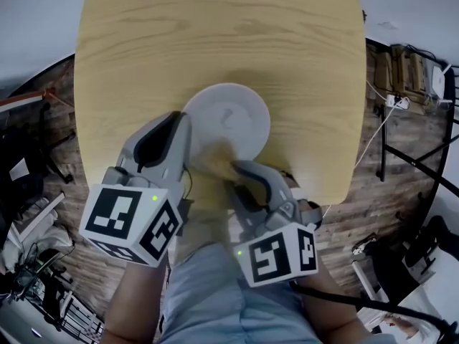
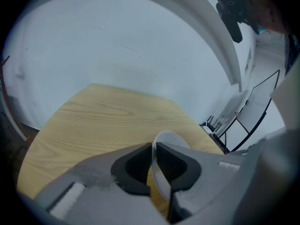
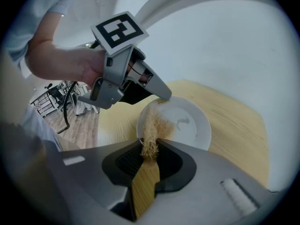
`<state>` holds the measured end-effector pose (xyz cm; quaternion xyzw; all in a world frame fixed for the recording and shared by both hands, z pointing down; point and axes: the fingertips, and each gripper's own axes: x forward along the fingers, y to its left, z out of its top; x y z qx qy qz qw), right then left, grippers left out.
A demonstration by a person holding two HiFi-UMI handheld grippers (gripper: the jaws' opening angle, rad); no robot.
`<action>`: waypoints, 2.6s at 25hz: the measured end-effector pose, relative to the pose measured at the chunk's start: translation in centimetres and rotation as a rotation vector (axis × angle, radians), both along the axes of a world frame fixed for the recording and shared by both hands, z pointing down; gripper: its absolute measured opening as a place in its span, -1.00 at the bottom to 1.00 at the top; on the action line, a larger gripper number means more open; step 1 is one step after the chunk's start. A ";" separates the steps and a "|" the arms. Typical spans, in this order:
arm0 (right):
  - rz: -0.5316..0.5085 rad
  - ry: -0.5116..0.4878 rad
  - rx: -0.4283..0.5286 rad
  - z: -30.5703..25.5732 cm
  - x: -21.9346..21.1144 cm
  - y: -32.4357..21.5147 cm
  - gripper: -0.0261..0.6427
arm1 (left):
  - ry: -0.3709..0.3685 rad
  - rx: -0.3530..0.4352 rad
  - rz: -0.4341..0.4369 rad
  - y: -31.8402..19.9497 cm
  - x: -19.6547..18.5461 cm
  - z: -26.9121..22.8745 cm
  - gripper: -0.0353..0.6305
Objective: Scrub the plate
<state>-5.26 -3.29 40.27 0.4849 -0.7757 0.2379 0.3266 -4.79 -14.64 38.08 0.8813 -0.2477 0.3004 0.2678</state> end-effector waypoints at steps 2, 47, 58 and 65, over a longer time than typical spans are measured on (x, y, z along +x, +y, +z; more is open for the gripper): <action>0.014 0.007 -0.010 0.1 0.7 0.5 -0.71 | -0.008 0.010 0.008 0.0 0.1 -0.2 -0.74; 0.159 0.164 0.010 -1.8 7.0 -5.8 -0.71 | 0.034 0.028 0.052 0.9 2.0 -2.9 -0.75; 0.062 0.113 0.075 -2.5 3.4 -5.4 -0.71 | 0.024 0.016 0.047 0.6 1.5 -2.5 -0.76; 0.010 0.074 0.052 -1.9 1.1 -3.3 -0.71 | 0.015 0.026 0.046 0.8 0.8 -2.1 -0.76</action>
